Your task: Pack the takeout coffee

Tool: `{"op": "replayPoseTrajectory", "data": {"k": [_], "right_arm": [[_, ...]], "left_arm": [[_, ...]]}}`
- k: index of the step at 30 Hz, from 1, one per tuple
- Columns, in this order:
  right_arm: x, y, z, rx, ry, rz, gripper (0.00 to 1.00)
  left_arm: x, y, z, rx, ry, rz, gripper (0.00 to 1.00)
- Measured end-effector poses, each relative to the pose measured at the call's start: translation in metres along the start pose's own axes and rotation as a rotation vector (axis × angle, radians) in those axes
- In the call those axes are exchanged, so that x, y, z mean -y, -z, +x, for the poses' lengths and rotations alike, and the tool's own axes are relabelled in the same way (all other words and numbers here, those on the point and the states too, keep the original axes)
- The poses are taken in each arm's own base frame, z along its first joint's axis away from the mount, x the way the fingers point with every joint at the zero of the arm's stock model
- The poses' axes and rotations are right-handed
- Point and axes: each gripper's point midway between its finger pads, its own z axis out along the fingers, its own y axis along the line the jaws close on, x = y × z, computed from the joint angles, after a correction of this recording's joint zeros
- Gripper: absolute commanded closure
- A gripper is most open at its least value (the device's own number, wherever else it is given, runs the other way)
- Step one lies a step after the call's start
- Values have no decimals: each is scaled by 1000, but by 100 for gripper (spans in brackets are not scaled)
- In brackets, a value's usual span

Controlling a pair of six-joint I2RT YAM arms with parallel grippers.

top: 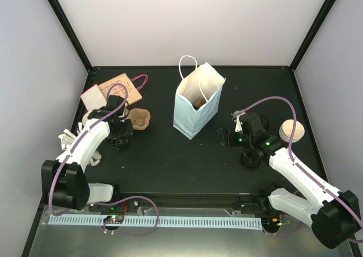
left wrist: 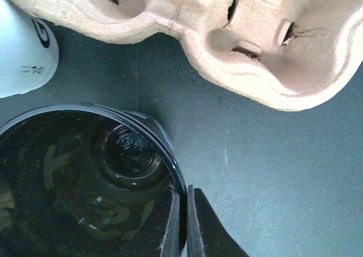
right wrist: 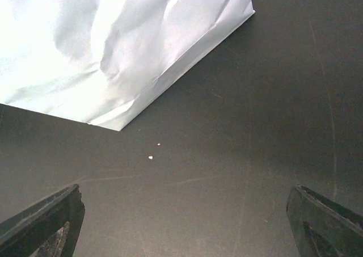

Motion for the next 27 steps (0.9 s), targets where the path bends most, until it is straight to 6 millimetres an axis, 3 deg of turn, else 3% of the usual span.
{"op": "replayPoseTrajectory", "data": {"k": [13,23,27], "right_arm": [[0,0,0,-1,0,-1,0],[0,0,1,-4,0,-4,0],[0,-1,2,-6,0,-5,0]], "left_arm": [[-10,26,-8,71,-15,-65,99],[-6,21,-7,53,-28,-57,98],[-4,15,-2,28,-37,-44,89]]}}
